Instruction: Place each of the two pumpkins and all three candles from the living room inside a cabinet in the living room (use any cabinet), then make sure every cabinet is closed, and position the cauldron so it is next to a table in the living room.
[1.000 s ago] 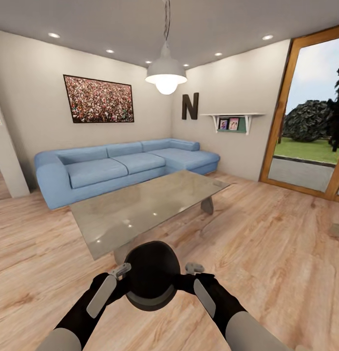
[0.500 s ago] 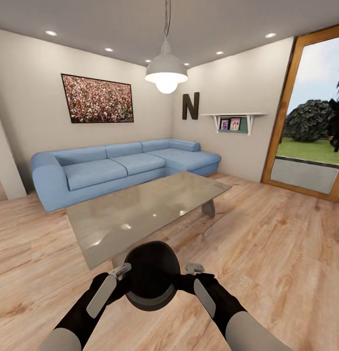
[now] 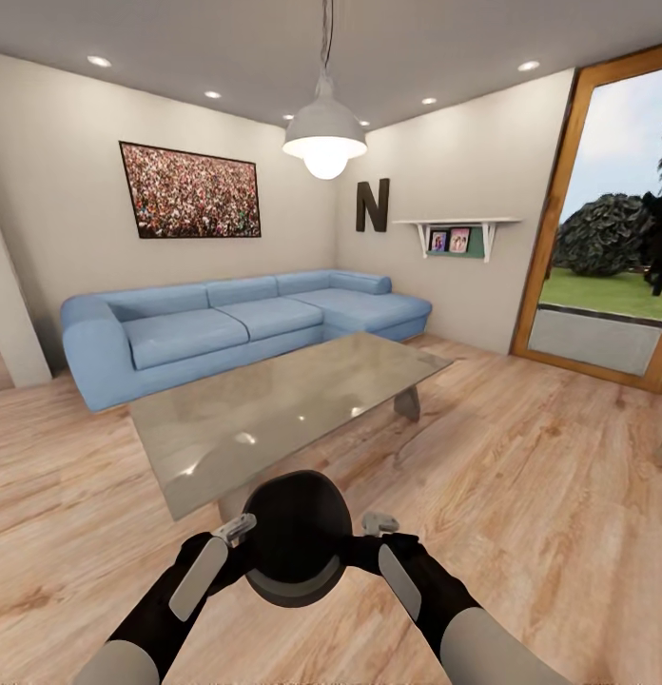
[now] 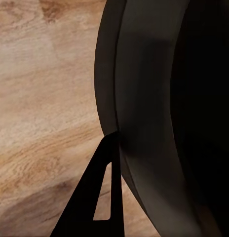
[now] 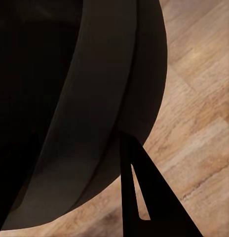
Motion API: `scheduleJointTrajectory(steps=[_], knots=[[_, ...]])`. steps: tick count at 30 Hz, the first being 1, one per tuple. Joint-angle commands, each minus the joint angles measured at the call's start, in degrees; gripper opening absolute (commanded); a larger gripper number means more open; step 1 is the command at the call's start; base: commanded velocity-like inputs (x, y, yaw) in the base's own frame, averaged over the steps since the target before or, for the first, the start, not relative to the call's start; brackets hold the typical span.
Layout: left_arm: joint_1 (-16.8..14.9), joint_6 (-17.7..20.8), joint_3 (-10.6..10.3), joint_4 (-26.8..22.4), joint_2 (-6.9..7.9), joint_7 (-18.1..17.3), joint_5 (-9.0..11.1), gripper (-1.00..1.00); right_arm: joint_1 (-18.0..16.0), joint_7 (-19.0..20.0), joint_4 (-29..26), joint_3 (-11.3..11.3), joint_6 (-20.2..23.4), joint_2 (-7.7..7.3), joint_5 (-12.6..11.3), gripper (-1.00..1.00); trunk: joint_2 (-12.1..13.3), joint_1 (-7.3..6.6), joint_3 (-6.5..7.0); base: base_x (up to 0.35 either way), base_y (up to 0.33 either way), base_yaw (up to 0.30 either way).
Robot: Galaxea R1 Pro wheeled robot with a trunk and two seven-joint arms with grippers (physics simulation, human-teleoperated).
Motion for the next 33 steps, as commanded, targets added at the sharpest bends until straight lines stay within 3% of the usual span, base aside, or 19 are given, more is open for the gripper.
scheduleJointTrajectory(steps=[1, 10, 20, 33], knots=[[-0.1, -0.6, -0.3, -3.7, 0.75, -0.5, 2.6, -1.00, 0.0, 0.0, -0.1, 0.8, 0.1, 0.00, -2.4, -1.00, -0.4, 0.21, -0.24, 0.000, 0.000, 0.000], [-0.1, -0.6, -0.3, -3.7, 0.75, -0.5, 2.6, -1.00, 0.0, 0.0, -0.1, 0.8, 0.2, 0.00, -2.4, -1.00, -4.1, 2.19, -1.85, 0.000, 0.000, 0.021], [-0.1, -0.6, -0.3, -3.7, 0.75, -0.5, 2.6, -1.00, 0.0, 0.1, -0.1, 0.8, 0.2, 0.00, -2.4, -1.00, -8.1, 4.38, -3.65, 0.000, 0.000, 0.232], [-0.1, -0.7, -0.5, -3.7, 0.68, -0.5, 2.6, -1.00, 0.0, 0.1, -0.1, 0.8, 0.2, 0.00, -2.4, -1.00, -8.1, 4.38, -3.65, -0.012, -0.046, 0.019]])
